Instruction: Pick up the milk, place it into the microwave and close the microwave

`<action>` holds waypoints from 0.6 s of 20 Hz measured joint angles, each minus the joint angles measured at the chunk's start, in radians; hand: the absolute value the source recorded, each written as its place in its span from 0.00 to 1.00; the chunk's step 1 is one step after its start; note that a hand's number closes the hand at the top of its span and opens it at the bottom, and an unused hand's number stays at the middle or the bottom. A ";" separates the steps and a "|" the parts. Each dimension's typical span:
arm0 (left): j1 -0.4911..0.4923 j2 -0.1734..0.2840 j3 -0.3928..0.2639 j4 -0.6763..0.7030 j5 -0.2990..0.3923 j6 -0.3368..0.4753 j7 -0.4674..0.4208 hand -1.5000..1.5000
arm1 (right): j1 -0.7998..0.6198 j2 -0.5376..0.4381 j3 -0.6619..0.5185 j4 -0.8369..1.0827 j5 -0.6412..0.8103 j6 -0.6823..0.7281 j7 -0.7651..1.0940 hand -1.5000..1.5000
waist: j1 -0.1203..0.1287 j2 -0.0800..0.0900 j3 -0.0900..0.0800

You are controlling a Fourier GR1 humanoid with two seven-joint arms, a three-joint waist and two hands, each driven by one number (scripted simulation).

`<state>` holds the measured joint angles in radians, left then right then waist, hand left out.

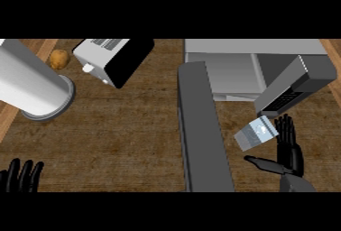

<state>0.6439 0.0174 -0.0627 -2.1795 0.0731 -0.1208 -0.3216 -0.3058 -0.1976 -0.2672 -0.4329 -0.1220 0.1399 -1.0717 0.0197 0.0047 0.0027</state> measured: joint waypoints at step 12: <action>-0.004 0.004 0.016 0.015 0.016 -0.014 -0.011 0.00 | -0.037 0.046 -0.019 -0.023 -0.057 0.052 0.012 1.00 | -0.002 0.001 0.001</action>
<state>0.6394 0.0210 -0.0468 -2.1642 0.0895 -0.1349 -0.3326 -0.3431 -0.1518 -0.2860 -0.4560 -0.1789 0.1915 -1.0595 0.0180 0.0053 0.0036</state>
